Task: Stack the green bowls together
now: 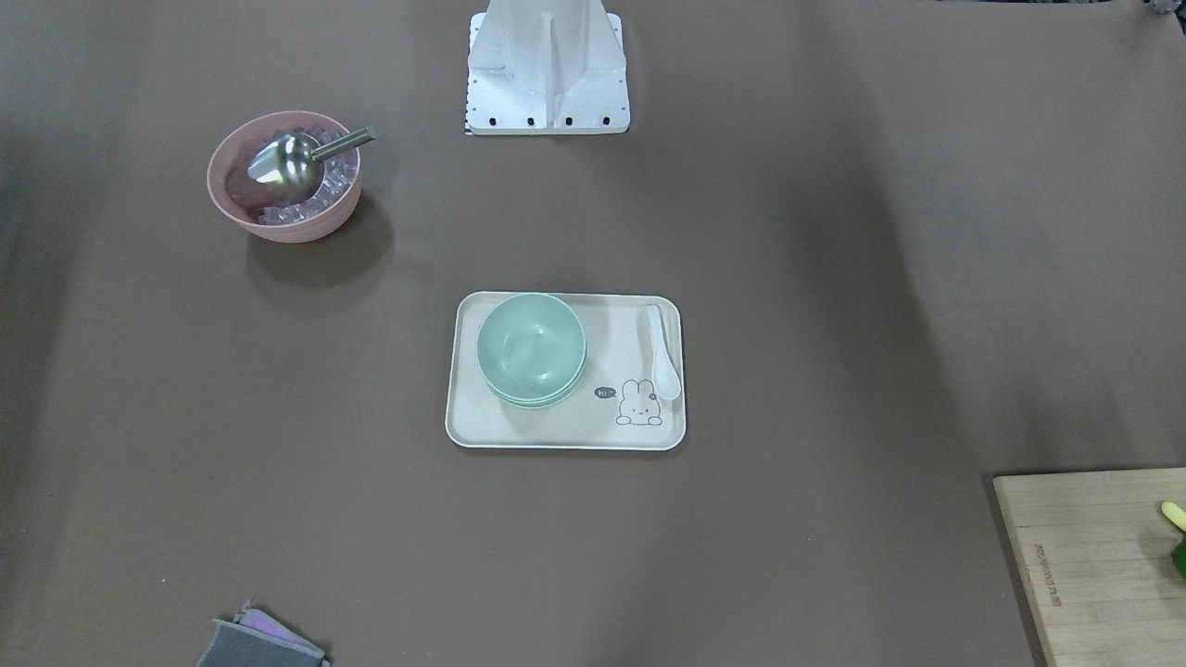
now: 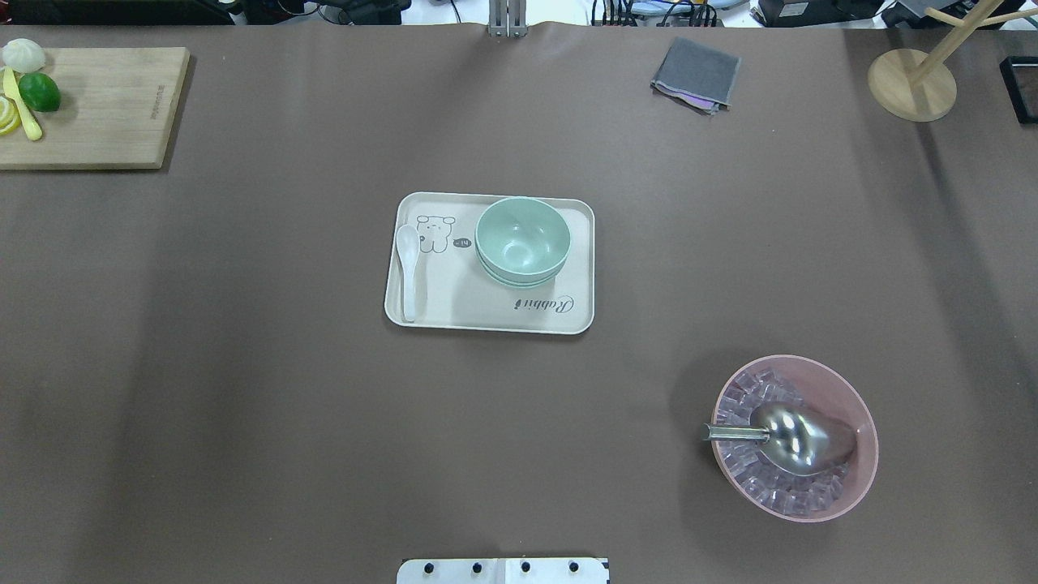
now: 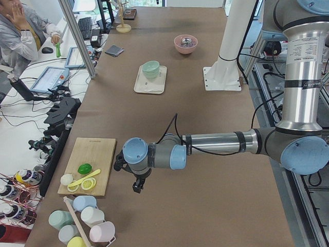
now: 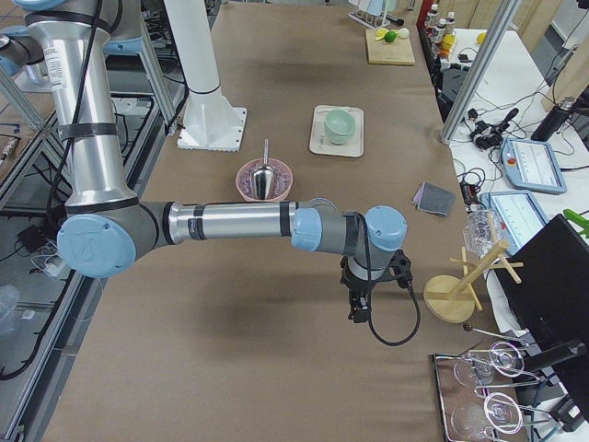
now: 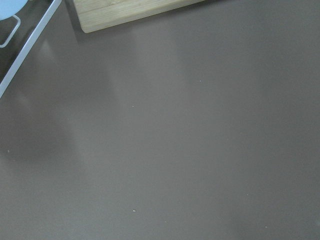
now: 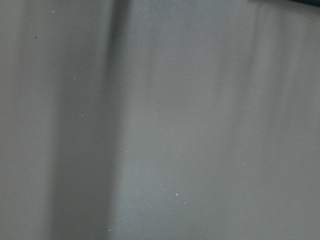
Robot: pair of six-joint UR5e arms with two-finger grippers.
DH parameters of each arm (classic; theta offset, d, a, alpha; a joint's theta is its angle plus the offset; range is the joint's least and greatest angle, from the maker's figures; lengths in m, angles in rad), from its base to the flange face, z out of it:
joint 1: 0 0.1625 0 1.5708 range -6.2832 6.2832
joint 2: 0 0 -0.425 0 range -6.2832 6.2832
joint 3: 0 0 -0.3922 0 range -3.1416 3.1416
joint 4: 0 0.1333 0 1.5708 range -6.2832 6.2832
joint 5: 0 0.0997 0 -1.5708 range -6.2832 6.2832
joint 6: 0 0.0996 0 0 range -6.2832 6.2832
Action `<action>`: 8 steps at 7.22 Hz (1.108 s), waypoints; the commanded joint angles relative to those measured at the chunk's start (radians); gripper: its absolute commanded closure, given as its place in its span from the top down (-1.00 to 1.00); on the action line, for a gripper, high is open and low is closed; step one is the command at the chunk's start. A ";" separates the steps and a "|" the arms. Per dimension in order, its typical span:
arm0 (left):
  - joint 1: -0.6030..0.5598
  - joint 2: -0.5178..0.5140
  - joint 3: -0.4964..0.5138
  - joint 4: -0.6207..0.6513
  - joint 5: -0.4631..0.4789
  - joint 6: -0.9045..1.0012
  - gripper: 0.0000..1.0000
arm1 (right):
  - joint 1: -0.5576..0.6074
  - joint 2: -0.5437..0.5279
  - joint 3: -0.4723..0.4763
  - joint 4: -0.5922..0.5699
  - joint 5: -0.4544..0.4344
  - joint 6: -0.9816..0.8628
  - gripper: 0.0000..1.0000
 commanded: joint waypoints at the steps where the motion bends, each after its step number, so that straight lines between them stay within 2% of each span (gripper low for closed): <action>1: 0.000 0.033 -0.001 -0.076 -0.006 0.005 0.97 | -0.006 -0.014 0.036 -0.030 -0.024 -0.011 1.00; 2: 0.000 0.046 0.005 -0.122 -0.004 -0.004 0.97 | -0.008 -0.009 0.044 -0.062 0.009 -0.010 1.00; 4: 0.002 0.046 0.000 -0.124 -0.007 0.002 0.97 | -0.006 -0.017 0.059 -0.072 0.091 -0.011 1.00; 6: 0.005 0.046 0.002 -0.121 -0.007 0.004 0.97 | -0.006 -0.081 0.149 -0.069 0.079 -0.011 1.00; 8: 0.005 0.046 0.007 -0.118 -0.007 0.007 0.97 | 0.000 -0.098 0.168 -0.070 0.067 -0.010 1.00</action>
